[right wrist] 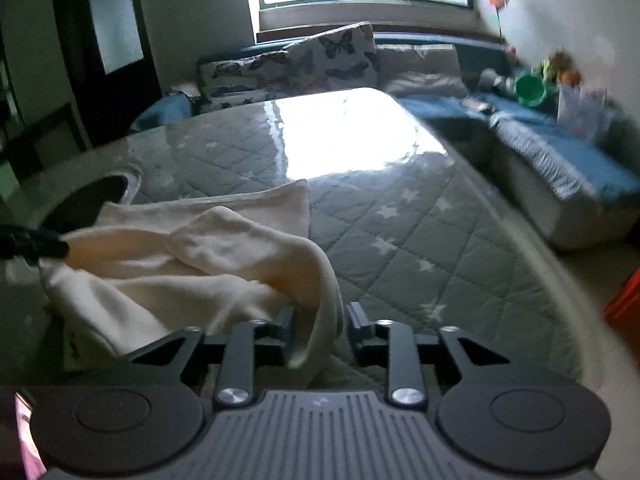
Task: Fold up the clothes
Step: 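Lift the sweatshirt with both grippers and shake it out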
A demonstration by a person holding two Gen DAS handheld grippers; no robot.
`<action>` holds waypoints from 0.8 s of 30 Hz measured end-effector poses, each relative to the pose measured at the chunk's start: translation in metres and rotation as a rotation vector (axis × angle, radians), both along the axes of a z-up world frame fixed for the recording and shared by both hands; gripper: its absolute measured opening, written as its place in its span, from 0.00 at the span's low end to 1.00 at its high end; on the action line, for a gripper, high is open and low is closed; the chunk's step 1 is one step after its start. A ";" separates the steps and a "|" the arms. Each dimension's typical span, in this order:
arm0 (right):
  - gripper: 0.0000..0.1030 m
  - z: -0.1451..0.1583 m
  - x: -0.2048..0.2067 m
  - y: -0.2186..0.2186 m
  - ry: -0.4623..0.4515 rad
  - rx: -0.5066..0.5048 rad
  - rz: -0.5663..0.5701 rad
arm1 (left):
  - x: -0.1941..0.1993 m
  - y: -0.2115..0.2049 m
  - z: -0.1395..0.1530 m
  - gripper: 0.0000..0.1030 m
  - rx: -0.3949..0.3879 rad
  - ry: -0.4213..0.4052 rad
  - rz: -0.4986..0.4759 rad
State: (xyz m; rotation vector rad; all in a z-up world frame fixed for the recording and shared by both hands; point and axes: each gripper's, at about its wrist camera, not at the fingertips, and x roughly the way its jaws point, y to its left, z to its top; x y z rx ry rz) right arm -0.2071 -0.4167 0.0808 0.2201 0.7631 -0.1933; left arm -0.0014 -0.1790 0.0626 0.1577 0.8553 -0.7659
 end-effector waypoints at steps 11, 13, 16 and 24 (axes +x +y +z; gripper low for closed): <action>0.07 0.012 0.004 0.006 -0.001 0.069 0.083 | 0.015 0.004 -0.014 0.08 0.014 0.051 -0.015; 0.07 0.030 0.006 0.008 -0.053 0.091 0.116 | 0.017 0.024 -0.002 0.08 -0.047 0.059 0.013; 0.07 0.059 0.013 0.011 -0.138 0.111 0.164 | 0.020 0.053 0.018 0.07 -0.100 0.031 0.071; 0.07 0.103 0.104 0.017 -0.232 0.147 0.192 | 0.068 0.105 0.060 0.07 -0.146 -0.073 0.281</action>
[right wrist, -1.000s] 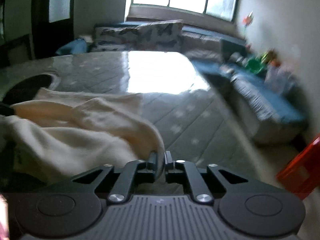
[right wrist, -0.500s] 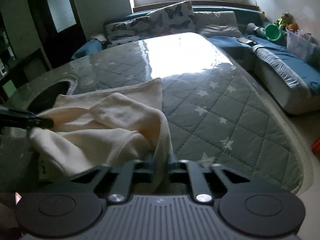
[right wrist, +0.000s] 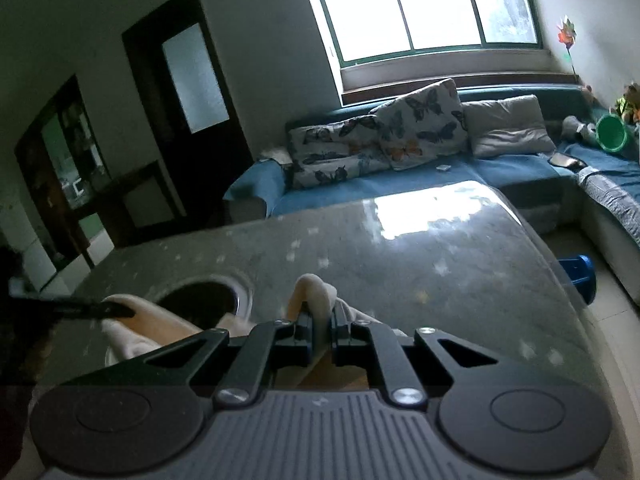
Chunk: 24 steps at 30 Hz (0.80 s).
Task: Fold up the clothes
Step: 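Lift the sweatshirt with both grippers and shake it out, then lay the sweatshirt flat on the mattress and open both grippers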
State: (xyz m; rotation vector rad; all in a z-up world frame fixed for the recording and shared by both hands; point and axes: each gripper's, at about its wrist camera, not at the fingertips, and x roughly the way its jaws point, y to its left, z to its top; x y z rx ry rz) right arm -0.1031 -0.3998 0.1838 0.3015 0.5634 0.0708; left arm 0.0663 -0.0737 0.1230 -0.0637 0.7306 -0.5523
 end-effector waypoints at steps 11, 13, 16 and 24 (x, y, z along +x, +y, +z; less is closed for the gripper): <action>0.06 0.081 0.100 0.036 -0.289 -0.003 0.031 | 0.048 0.048 0.109 0.08 -0.138 -0.262 0.197; 0.06 0.086 0.095 0.039 -0.303 -0.022 0.049 | 0.042 0.056 0.115 0.08 -0.117 -0.248 0.187; 0.06 0.076 0.086 0.042 -0.258 -0.064 0.071 | 0.026 0.061 0.098 0.10 -0.087 -0.161 0.141; 0.07 -0.024 0.059 0.040 0.098 -0.105 0.081 | -0.034 0.054 -0.011 0.13 0.022 0.152 0.031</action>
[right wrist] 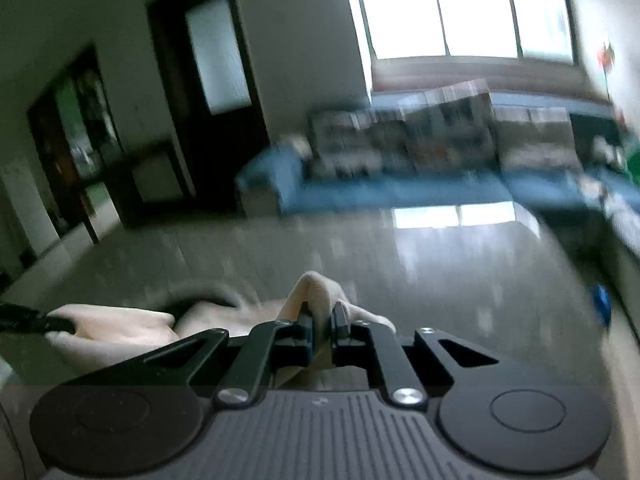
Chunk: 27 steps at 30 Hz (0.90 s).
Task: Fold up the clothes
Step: 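Lay the sweatshirt flat on the mattress and open both grippers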
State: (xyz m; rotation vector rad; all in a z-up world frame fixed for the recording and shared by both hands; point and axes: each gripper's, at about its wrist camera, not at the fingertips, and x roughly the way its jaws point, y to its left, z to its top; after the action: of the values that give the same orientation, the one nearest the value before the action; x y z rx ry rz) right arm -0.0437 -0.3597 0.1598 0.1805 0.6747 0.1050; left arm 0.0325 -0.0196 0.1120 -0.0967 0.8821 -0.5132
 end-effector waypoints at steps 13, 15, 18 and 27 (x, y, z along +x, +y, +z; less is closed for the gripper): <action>0.25 -0.064 -0.063 -0.026 0.163 0.047 -0.106 | -0.047 0.014 -0.045 0.32 0.038 0.027 0.013; 0.25 -0.060 -0.074 -0.031 0.149 0.048 -0.101 | -0.059 0.016 -0.042 0.33 0.050 -0.004 -0.001; 0.26 -0.059 -0.093 -0.030 0.142 0.072 -0.047 | -0.075 0.014 -0.038 0.34 0.034 -0.040 -0.047; 0.26 -0.086 -0.100 0.038 0.201 0.059 0.252 | -0.105 -0.039 -0.055 0.34 0.010 -0.016 -0.305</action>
State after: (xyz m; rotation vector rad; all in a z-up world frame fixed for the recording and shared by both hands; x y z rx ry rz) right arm -0.1441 -0.3219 0.0738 0.1630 0.8943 0.3525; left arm -0.0722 -0.0590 0.0569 0.0523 0.8880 -0.7925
